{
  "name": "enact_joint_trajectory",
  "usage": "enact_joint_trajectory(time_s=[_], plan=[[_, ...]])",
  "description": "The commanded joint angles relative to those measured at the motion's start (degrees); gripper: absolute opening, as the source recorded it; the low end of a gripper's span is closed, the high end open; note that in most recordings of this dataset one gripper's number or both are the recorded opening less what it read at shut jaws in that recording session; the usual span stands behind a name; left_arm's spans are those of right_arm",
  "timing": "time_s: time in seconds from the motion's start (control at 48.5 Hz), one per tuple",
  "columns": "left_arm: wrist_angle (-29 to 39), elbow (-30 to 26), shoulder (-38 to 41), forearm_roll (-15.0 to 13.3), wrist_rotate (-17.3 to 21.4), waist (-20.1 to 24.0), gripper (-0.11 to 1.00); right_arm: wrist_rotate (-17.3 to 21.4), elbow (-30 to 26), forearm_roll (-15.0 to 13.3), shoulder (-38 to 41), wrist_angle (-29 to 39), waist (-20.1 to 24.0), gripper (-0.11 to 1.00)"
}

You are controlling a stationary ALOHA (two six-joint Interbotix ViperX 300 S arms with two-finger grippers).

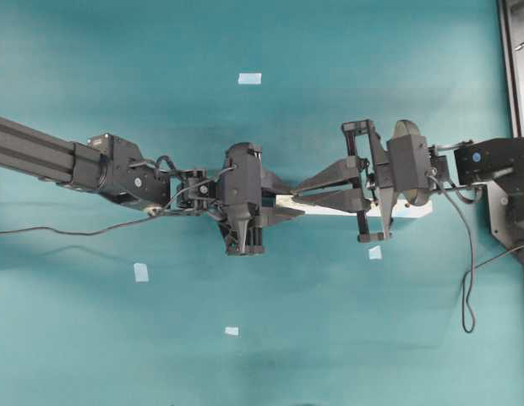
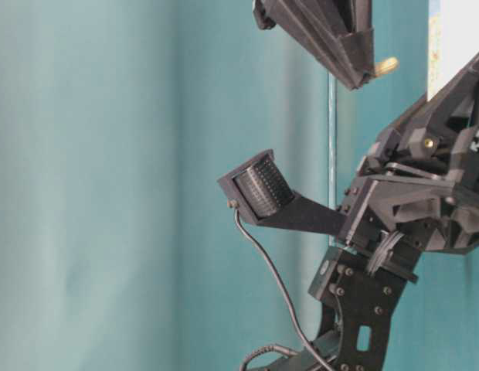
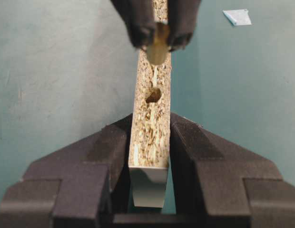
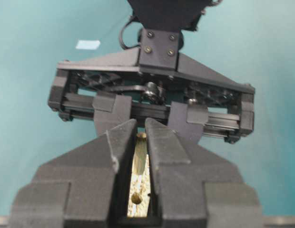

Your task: Move the wooden board into place and insert the rod into its hole.

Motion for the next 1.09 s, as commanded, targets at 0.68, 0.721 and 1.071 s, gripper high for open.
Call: enact_joint_trajectory(time_s=[0.68, 0.721, 1.071], plan=[[0.4, -0.4, -0.7, 0.2, 0.0, -1.4, 0.21, 0.1, -1.1, 0.4, 3.8, -0.6, -0.1, 0.1], [0.4, -0.4, -0.7, 0.2, 0.0, -1.4, 0.21, 0.1, -1.1, 0.4, 3.8, -0.4, -0.1, 0.1], [0.4, -0.1, -0.8, 0.2, 0.0, -1.4, 0.21, 0.3, 0.0, 0.4, 4.0, 0.6, -0.1, 0.1]])
